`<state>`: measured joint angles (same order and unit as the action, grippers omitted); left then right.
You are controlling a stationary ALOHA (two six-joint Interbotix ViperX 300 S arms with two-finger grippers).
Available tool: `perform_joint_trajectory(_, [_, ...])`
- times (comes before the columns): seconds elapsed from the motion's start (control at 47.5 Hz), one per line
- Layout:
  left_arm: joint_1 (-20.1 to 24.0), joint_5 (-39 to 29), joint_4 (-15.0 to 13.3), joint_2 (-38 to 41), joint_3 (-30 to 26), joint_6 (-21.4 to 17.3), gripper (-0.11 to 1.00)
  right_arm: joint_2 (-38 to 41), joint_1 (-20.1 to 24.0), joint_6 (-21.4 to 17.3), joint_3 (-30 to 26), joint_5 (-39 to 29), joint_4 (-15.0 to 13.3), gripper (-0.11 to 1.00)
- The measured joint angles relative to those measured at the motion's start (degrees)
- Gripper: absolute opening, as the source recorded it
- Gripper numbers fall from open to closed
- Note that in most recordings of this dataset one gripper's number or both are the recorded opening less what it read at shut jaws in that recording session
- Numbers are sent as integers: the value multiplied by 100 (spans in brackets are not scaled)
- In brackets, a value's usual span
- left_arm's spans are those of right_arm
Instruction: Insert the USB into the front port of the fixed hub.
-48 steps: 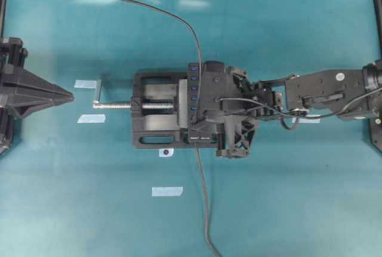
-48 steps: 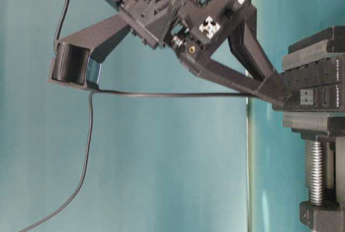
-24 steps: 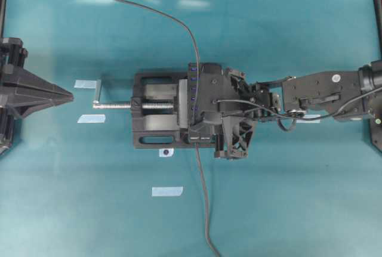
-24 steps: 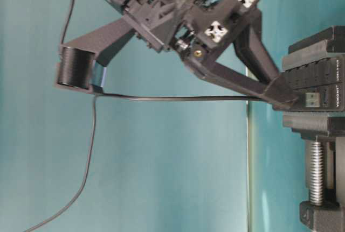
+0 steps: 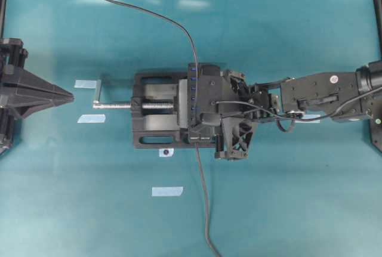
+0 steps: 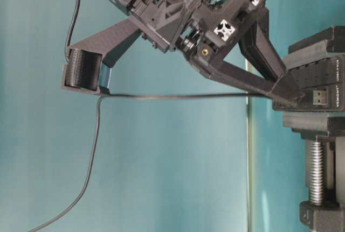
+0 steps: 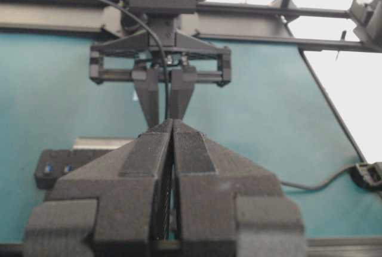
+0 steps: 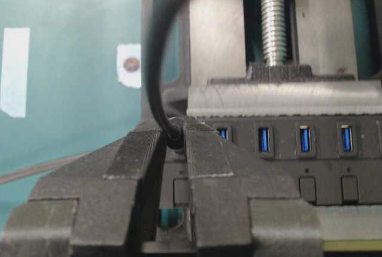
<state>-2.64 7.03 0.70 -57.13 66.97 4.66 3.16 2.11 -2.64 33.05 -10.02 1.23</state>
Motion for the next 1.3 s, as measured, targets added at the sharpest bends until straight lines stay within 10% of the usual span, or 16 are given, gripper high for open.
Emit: perform_joint_trajectory(1.305, [0, 0, -9, 0, 53, 0, 0, 132, -70, 0, -598, -1415, -79, 9])
